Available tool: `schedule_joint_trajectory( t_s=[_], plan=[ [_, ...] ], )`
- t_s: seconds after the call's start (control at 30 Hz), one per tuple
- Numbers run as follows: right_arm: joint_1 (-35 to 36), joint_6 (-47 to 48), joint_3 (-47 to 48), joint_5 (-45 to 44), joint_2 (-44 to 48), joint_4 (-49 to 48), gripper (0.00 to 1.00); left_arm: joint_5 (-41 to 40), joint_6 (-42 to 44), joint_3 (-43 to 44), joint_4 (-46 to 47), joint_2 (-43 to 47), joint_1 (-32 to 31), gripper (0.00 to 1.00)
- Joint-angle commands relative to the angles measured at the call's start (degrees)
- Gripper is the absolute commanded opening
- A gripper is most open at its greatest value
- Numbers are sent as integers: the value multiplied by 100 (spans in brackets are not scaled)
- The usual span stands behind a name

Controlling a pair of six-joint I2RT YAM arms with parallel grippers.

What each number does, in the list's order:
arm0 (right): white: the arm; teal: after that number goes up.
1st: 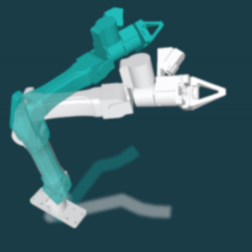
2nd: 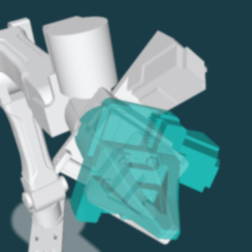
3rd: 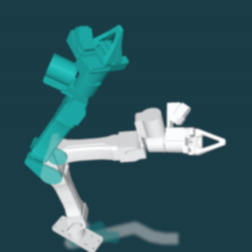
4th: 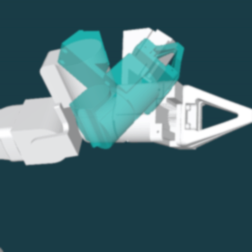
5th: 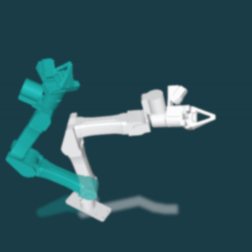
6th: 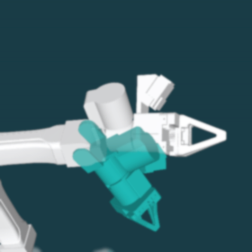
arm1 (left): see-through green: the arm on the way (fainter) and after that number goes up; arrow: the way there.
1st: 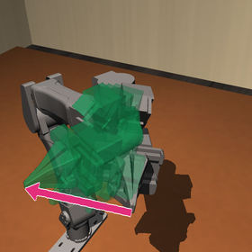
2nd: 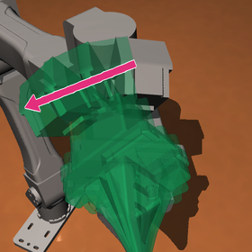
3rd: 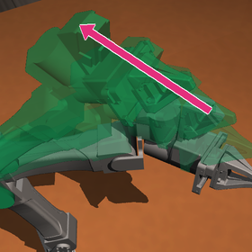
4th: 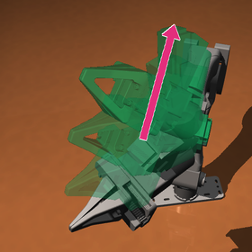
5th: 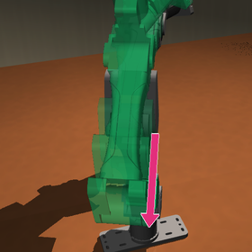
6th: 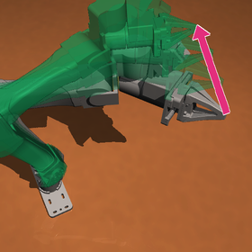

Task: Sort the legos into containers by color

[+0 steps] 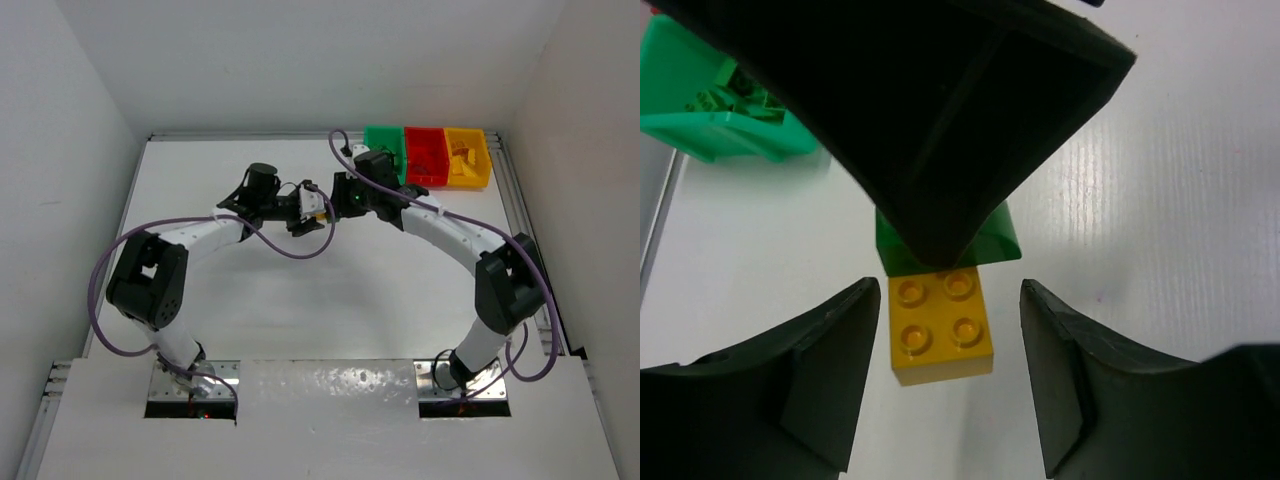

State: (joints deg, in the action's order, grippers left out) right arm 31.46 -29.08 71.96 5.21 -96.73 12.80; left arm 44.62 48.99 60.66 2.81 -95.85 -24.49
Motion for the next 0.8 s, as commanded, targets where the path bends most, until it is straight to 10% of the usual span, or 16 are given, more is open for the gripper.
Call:
schedule_joint_trajectory(
  t_s=[0.0,0.17,0.33,0.53,0.77],
  plan=[
    [9,69,353,120,-65,-172,0,328,48,297,-35,-82,-73,55],
    [0,-1,371,173,-109,-234,0,275,-20,244,105,-91,-73,47],
    [-70,-123,388,348,-145,-207,0,-136,-757,139,640,-65,-82,0],
    [-1009,-836,397,982,-110,-585,0,-1358,-647,-54,406,-179,-82,0],
    [-1371,427,2039,183,-539,257,0,-2353,-557,-108,141,-197,14,0]
  ],
)
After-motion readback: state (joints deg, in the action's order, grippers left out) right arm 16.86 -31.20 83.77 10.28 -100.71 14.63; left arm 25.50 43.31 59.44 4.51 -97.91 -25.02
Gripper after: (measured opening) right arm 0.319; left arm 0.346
